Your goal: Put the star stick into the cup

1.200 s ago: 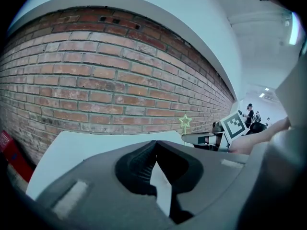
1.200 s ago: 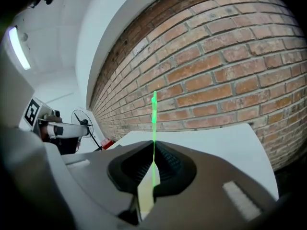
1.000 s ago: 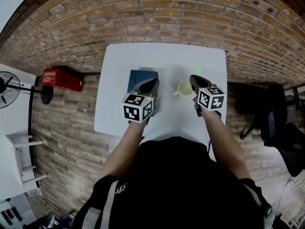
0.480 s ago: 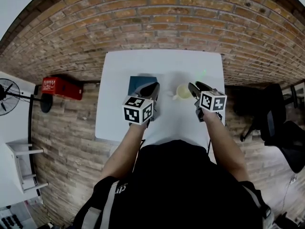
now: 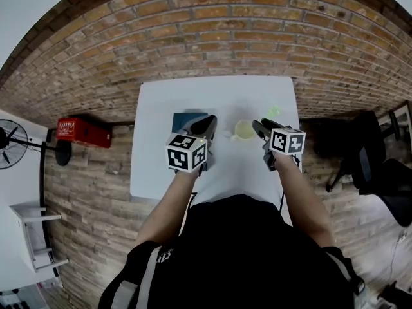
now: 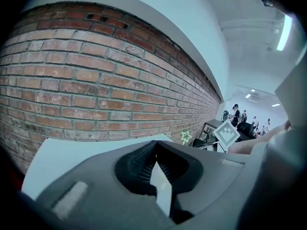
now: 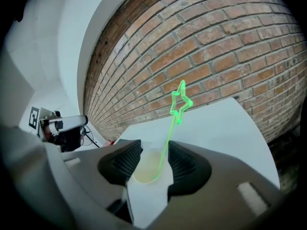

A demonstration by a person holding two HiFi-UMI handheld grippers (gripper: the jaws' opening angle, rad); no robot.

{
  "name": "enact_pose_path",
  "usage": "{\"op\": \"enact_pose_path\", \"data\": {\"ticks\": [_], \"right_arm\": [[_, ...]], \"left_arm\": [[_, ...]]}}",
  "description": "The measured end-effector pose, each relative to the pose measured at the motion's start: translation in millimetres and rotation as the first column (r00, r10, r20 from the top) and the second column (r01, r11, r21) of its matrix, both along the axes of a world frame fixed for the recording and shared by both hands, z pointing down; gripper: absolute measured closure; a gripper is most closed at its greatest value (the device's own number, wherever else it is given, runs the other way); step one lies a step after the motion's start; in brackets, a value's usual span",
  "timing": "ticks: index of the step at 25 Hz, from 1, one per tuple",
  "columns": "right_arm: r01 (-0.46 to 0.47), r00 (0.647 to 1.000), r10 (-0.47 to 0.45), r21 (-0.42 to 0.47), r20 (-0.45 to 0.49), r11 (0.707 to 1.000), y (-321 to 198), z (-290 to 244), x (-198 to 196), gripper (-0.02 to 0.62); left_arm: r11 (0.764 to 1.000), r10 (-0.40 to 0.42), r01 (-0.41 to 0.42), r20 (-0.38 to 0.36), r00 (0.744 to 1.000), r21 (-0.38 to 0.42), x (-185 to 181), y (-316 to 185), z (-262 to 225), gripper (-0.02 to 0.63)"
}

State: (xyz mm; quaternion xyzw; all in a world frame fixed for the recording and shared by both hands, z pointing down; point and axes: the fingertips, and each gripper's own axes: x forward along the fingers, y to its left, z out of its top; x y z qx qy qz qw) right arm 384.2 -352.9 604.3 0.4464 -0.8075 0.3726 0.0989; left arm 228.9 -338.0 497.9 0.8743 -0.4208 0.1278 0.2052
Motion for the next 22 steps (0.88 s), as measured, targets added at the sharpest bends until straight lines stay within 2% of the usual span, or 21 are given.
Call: {"op": "enact_pose_path", "data": {"ticks": [4, 11, 17, 22], "right_arm": [[-0.006, 1.000, 0.007, -0.027, 0.021, 1.000, 10, 2, 1, 0.419], [-0.067, 0.996, 0.069, -0.047, 0.049, 0.997, 24, 1, 19, 0.422], [-0.056, 0.997, 0.058, -0.044, 0.051, 0.997, 28, -1, 12, 0.422], [-0.063, 0.993, 0.071, -0.084, 0.095, 0.995, 47, 3, 9, 0.422]], "left_arm": [[1.000, 0.002, -0.002, -0.024, 1.000, 0.006, 1, -1, -7, 0.600], [0.999, -0.011, 0.013, -0.046, 0.999, 0.040, -11, -8, -22, 0.600], [0.999, -0.017, 0.019, -0.060, 0.998, 0.034, -16, -7, -19, 0.600], [0.999, -0.027, 0.030, -0.067, 0.997, 0.044, -21, -8, -23, 0.600]]}}
